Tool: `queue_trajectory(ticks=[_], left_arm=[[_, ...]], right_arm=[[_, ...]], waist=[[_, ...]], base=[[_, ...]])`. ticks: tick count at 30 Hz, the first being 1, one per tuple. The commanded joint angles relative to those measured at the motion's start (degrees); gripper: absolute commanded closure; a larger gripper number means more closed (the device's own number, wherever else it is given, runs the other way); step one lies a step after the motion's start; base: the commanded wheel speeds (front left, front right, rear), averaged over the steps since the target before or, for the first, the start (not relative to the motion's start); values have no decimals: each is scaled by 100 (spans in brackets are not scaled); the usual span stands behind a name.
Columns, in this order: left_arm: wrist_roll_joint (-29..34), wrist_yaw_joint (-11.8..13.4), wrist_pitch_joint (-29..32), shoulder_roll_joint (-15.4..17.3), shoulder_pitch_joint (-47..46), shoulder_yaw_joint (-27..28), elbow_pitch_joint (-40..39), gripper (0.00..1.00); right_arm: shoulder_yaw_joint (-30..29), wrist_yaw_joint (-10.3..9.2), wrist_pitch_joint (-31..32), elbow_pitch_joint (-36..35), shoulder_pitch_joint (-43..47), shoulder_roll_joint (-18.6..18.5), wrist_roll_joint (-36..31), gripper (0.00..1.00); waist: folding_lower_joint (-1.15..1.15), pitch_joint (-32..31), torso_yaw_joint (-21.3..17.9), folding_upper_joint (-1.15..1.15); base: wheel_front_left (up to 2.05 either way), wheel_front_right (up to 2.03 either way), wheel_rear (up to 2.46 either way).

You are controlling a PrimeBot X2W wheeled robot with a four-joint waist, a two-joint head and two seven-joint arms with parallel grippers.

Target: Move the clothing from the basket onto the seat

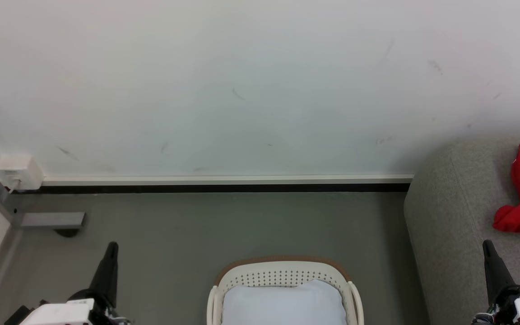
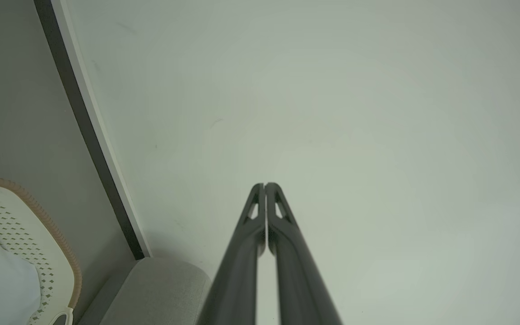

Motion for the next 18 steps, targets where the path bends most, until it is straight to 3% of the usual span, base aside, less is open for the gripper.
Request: queue_trajectory(ticks=[1,18], left_arm=[[-74,-34,26,12,-60,13,-20,100],[-74,-34,25,12,-56,12,-20,100]], right_arm=[[-25,-12,19,-30,-74,-46,6,100],[-23,-12,18,-29,-74,-46,6,100]], waist=[[0,0,0,0],[0,0,0,0]], base=[[0,0,0],[0,0,0]])
